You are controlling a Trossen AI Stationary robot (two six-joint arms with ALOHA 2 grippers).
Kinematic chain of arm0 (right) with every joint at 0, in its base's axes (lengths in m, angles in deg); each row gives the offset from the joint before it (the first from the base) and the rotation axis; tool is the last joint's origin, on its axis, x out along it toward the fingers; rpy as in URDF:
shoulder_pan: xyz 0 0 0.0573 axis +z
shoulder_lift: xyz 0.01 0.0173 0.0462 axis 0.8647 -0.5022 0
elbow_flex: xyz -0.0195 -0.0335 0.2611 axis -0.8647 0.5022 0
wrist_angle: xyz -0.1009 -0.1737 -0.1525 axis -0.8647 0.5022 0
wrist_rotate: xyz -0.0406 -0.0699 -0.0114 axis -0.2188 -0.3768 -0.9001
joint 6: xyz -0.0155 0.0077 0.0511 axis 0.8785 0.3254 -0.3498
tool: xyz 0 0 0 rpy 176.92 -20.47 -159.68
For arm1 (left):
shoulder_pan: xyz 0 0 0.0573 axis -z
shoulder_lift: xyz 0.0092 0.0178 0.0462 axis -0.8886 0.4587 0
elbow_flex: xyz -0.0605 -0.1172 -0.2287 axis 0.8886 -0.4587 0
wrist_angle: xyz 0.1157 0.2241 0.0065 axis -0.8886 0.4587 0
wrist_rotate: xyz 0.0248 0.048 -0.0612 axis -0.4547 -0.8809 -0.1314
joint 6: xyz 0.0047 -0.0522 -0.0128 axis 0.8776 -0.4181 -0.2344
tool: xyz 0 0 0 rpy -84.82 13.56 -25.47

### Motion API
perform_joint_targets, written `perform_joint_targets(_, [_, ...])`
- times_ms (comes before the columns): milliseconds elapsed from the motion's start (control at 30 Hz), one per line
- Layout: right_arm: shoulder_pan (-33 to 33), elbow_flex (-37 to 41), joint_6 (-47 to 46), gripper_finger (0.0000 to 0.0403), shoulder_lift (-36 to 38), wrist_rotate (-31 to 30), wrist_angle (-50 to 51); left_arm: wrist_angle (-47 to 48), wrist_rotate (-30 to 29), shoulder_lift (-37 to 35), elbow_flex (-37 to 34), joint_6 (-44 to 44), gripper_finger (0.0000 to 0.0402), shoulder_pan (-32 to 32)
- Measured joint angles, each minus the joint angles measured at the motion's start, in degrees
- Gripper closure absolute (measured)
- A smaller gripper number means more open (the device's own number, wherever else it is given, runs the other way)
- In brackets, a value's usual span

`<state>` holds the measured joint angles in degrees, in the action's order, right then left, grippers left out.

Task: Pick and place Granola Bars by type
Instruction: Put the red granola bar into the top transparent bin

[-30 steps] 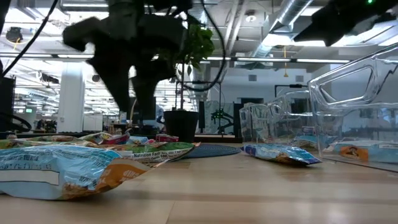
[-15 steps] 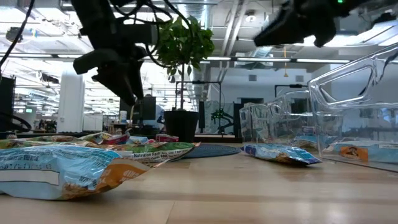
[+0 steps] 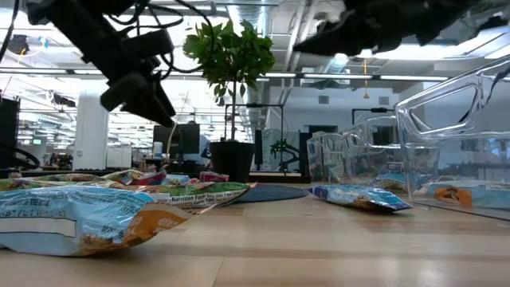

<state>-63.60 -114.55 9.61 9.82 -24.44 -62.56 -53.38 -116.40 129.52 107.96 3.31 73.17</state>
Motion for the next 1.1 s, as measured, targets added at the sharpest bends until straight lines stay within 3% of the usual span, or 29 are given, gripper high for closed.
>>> perform_joint_targets(133, [-0.77,-0.25,0.7,0.0239,-2.82,2.89,0.44,-3.22,-0.01,-1.91,-1.25,2.0,0.0173,-0.06])
perform_joint_targets(400, [1.61,-6.53,-0.54,0.0239,-11.69,2.98,1.09,-3.97,2.3,-2.03,-1.26,2.67,0.0173,-0.35])
perform_joint_targets(600, [1.86,-16.4,-5.37,0.0239,-23.07,2.45,3.06,-3.56,2.06,-2.03,-1.26,2.71,0.0173,-0.44])
perform_joint_targets(733, [1.02,-24.43,-3.8,0.0239,-30.09,-1.82,8.23,-0.26,-0.19,-2.03,-1.26,0.74,0.0173,-0.44])
perform_joint_targets(967, [-3.23,-36.18,-19.46,0.0239,-40.15,-4.85,13.11,8.43,-4.8,-2.03,-1.26,-7.09,0.0173,-0.46])
perform_joint_targets(1100, [-4.84,-39.64,-23.12,0.0239,-44.79,-4.87,17.31,12.03,-5.65,-2.14,-1.26,-10.88,0.0173,-0.46])
